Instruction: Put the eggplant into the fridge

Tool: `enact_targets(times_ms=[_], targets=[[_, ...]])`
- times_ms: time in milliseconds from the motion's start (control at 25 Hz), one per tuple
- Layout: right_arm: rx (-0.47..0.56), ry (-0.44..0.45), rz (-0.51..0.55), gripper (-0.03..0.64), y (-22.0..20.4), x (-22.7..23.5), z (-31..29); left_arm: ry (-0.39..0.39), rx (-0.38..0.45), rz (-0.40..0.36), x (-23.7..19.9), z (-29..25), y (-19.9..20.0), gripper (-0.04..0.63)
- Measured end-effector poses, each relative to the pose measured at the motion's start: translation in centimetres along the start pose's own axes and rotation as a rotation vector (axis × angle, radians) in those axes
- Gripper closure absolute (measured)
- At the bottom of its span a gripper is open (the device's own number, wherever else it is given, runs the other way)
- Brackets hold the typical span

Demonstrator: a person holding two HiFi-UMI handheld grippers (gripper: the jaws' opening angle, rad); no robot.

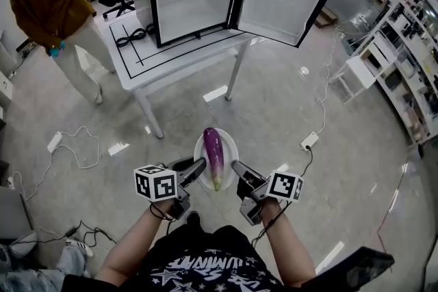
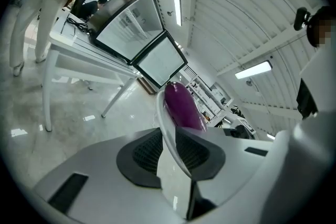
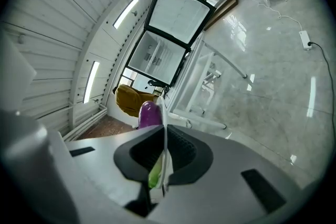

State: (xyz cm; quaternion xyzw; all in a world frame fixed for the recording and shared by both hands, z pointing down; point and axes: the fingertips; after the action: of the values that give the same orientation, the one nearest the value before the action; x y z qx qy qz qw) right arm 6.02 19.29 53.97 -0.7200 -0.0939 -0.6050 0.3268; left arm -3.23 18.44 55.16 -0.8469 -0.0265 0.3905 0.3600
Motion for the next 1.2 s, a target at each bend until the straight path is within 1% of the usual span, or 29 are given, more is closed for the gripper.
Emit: enact_targets(times_ms=[200, 400, 560, 800, 920, 1040, 1200], targets=[[-0.021, -0.029, -0.002, 0.592, 1.2, 1.4, -1.1, 0.03, -0.038, 0.043, -1.3, -1.6, 0.6, 0.534], [-0.051, -0.009, -0.023, 0.592, 4.2, 3.2, -3.6, 0.099, -0.052, 0.079, -3.2, -4.4, 2.8, 0.535], [-0.099, 0.023, -0.05, 0.592, 7.8, 4.6, -6.1, 0.141, -0.033, 0.116, -4.1, -6.9, 6.1, 0.535], [-0.17, 0.049, -0.041, 0.592, 14.0, 6.5, -8.2, 0.164, 0.015, 0.2, -4.5, -11.5, 10.1, 0.535], [-0.2, 0.059, -0.038, 0.592, 16.5, 7.4, -9.0, 0.182, 0.029, 0.212, -4.5, -13.6, 11.6, 0.535], [-0.226, 0.073, -0.042, 0.592, 18.5, 8.0, -9.7, 0.204, 0.049, 0.232, -4.6, -15.0, 12.9, 0.535], [-0.266, 0.097, -0.036, 0.592, 20.2, 8.6, -10.6, 0.22, 0.082, 0.261, -4.7, -16.1, 14.0, 0.535]])
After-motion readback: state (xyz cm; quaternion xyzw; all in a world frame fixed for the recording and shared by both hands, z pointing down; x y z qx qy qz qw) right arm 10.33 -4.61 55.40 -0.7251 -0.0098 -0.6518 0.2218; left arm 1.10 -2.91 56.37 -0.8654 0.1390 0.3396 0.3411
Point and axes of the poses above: the fingertips, and each gripper's own axes: z backward along the fingers, x to its right, y out of its top, and after that the axes turned 14 degrees about y, right-handed
